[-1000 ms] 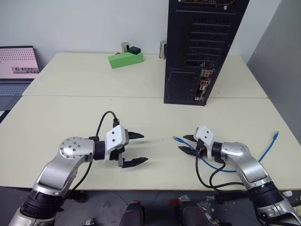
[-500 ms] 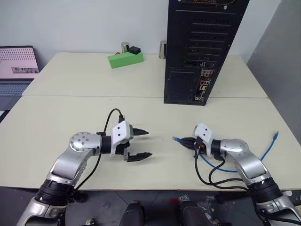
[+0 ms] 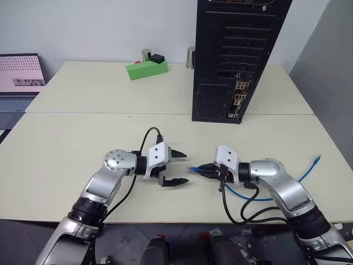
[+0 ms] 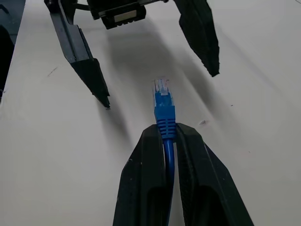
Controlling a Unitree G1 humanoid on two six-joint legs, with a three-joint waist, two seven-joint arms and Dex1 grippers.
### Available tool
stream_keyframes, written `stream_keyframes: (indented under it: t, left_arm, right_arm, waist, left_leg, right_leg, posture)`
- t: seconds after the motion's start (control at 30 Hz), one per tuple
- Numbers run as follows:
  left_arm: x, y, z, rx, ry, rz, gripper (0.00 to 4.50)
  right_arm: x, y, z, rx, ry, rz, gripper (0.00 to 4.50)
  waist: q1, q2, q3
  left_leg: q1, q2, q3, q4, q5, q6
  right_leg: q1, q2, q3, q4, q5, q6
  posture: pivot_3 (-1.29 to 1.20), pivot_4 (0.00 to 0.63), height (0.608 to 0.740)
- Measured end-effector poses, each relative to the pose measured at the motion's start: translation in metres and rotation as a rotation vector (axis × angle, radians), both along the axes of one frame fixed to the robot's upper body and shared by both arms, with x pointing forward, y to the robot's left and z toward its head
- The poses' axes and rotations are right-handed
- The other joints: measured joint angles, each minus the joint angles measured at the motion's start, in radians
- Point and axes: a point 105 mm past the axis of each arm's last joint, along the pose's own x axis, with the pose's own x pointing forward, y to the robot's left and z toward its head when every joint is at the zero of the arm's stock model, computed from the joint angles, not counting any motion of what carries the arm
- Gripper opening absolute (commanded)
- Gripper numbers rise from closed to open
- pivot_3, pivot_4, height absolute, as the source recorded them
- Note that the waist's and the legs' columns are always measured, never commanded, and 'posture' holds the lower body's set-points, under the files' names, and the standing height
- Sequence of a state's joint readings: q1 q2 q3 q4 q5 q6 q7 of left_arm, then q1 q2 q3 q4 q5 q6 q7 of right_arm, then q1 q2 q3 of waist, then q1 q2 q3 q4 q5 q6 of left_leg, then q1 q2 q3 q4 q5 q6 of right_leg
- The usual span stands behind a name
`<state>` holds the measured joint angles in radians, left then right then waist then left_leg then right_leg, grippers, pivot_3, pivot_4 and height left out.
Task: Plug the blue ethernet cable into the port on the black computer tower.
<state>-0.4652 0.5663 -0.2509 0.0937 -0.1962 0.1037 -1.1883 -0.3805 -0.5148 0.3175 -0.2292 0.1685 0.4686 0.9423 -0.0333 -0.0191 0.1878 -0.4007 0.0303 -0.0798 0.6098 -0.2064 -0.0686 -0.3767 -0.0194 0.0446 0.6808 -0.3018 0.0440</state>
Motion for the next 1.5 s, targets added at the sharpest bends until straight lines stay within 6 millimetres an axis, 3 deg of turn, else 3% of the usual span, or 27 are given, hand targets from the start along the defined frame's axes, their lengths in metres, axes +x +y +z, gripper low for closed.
stream_keyframes:
  t: [0.1,0.63,0.83,0.9,1.13,1.3,1.43,1.5]
  left_arm:
    - [0.0,-0.001,0.0,-0.001,0.001,-0.014,4.08]
    - [-0.005,-0.007,-0.007,0.018,0.025,-0.071,0.52]
    - [-0.006,-0.007,-0.007,0.025,0.011,-0.078,0.32]
    - [-0.006,-0.007,-0.007,0.025,0.009,-0.078,0.32]
    - [-0.004,-0.007,-0.007,0.021,-0.006,-0.071,0.32]
    - [-0.004,-0.012,-0.003,-0.012,-0.065,-0.094,0.32]
    - [-0.006,-0.015,0.002,-0.012,-0.214,-0.132,0.32]
    - [-0.006,-0.016,0.001,-0.012,-0.297,-0.142,0.32]
  right_arm:
    - [-0.001,0.002,0.001,-0.002,-0.003,0.009,0.07]
    - [-0.005,0.008,-0.002,-0.023,-0.008,0.04,0.07]
    - [-0.004,0.008,-0.001,-0.025,-0.012,0.04,0.07]
    - [-0.004,0.008,-0.001,-0.025,-0.012,0.04,0.76]
    - [-0.011,0.006,0.004,-0.043,-0.017,0.091,2.24]
    - [-0.007,-0.018,0.013,-0.075,-0.019,0.067,3.43]
    - [-0.007,-0.034,0.023,-0.025,0.024,0.017,4.35]
    - [-0.01,-0.036,0.023,0.013,0.078,0.006,4.38]
  waist:
    - [0.0,0.0,0.0]
    - [0.0,0.0,0.0]
    - [0.0,0.0,0.0]
    - [0.0,0.0,0.0]
    - [0.001,0.0,0.0]
    - [0.001,0.0,0.0]
    - [0.001,0.0,0.0]
    - [0.001,0.0,0.0]
  left_leg:
    - [0.0,0.0,0.0,0.0,0.0,0.0]
    - [0.0,0.0,0.0,0.0,0.0,0.0]
    - [0.0,0.0,0.0,0.0,0.0,0.0]
    - [0.0,0.0,0.0,0.0,0.0,0.0]
    - [0.0,0.0,0.0,0.0,0.0,0.0]
    - [0.0,0.0,0.0,0.0,0.0,0.0]
    - [0.0,0.0,0.0,0.0,0.0,0.0]
    - [0.0,0.0,0.0,0.0,0.0,0.0]
  right_leg:
    - [0.0,0.0,0.0,0.0,0.0,0.0]
    - [0.0,0.0,0.0,0.0,0.0,0.0]
    - [0.0,0.0,0.0,0.0,0.0,0.0]
    - [0.0,0.0,0.0,0.0,0.0,0.0]
    - [0.0,0.0,0.0,0.0,0.0,0.0]
    - [0.0,0.0,0.0,0.0,0.0,0.0]
    - [0.0,0.0,0.0,0.0,0.0,0.0]
    - [0.001,0.0,0.0,0.0,0.0,-0.001]
  posture:
    - [0.0,0.15,0.74]
    - [0.0,0.15,0.74]
    - [0.0,0.15,0.74]
    - [0.0,0.15,0.74]
    - [0.0,0.15,0.74]
    - [0.0,0.15,0.74]
    - [0.0,0.15,0.74]
    - [0.0,0.15,0.74]
